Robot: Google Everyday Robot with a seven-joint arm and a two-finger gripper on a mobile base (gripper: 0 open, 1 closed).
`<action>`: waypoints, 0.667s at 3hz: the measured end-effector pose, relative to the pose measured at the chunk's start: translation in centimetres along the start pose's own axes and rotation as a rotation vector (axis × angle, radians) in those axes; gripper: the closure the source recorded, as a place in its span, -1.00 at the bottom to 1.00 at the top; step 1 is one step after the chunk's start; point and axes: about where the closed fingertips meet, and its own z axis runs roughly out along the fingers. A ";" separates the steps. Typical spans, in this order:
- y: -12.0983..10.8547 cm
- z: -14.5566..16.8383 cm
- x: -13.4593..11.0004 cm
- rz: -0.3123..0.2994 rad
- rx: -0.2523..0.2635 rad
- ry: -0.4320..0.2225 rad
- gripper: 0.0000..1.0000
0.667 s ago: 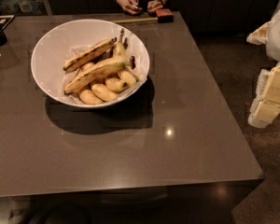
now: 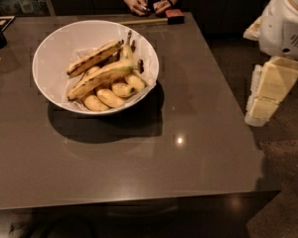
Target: Pick banana from white bowl
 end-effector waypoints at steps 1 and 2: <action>-1.2 1.0 -3.4 -0.062 -0.036 0.041 -1.00; -2.0 2.4 -6.4 -0.119 -0.059 0.069 -1.00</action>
Offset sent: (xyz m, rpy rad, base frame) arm 0.0467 0.0876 -0.0223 -0.1655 0.1647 0.1738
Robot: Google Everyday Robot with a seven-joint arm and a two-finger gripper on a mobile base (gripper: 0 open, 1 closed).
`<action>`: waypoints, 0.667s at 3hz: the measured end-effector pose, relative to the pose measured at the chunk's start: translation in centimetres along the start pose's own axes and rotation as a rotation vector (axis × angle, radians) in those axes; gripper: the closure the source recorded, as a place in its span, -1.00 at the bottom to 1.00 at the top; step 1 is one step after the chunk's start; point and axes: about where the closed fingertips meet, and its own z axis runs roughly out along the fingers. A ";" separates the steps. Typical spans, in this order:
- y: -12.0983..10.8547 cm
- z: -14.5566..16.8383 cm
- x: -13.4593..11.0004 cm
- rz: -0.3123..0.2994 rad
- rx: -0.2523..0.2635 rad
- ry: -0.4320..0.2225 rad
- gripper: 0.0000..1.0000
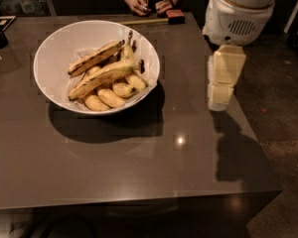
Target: Pick banana from white bowl
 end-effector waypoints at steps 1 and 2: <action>-0.5 -0.2 -0.5 -0.004 0.026 -0.016 -1.00; -1.3 -0.1 -3.7 -0.027 0.043 -0.043 -1.00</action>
Offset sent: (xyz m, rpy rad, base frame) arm 0.0237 0.0731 0.0016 0.0329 -0.0191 0.0700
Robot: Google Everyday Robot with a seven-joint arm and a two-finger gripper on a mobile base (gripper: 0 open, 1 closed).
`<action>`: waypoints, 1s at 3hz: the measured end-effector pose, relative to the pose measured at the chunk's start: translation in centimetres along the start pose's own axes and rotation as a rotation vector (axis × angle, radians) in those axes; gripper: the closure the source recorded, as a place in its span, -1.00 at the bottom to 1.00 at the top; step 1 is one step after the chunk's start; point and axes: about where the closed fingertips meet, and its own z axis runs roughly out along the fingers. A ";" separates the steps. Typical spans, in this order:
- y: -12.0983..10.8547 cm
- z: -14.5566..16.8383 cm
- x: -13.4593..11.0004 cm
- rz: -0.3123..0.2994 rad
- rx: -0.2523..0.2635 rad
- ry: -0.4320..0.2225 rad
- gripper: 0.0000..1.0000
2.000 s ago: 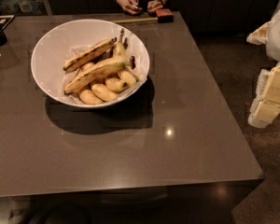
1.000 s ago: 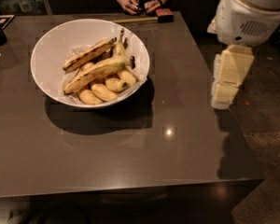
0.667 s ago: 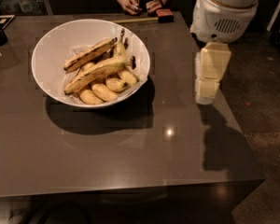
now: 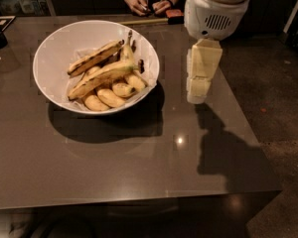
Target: Pick banana from white bowl
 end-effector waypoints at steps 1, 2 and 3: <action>-1.2 0.5 -4.0 -0.041 0.002 -0.011 -1.00; -1.8 1.6 -7.3 -0.074 -0.010 -0.017 -0.78; -1.8 2.4 -9.6 -0.106 -0.018 -0.017 -0.54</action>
Offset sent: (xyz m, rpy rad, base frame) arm 0.0272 0.1032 -0.0114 -0.0366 0.0570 0.1149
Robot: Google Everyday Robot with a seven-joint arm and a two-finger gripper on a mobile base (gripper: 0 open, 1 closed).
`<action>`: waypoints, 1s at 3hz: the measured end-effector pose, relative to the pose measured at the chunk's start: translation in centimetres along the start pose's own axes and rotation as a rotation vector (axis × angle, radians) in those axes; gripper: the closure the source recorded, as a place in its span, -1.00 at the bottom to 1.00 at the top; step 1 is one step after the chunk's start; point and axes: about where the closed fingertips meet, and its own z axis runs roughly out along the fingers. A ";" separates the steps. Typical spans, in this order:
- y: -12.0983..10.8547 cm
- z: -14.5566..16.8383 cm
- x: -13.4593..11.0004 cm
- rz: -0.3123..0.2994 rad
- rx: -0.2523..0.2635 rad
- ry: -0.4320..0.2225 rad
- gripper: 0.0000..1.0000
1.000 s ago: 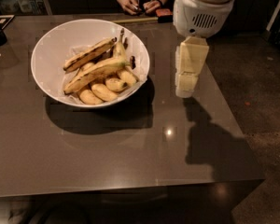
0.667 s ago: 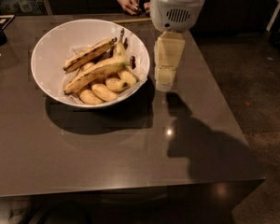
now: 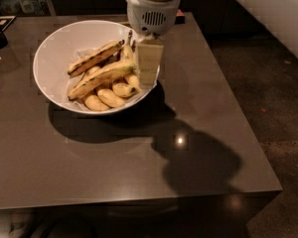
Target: Pick banana from white bowl
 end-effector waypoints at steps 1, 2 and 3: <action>-0.7 0.5 -2.0 -0.045 0.014 0.024 -0.38; -1.8 1.0 -3.7 -0.088 0.029 0.045 -0.38; -2.7 1.9 -5.0 -0.126 0.022 0.059 -0.18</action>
Offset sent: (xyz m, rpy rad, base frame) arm 0.0200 0.0482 -0.0038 -0.1474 -0.0117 0.1072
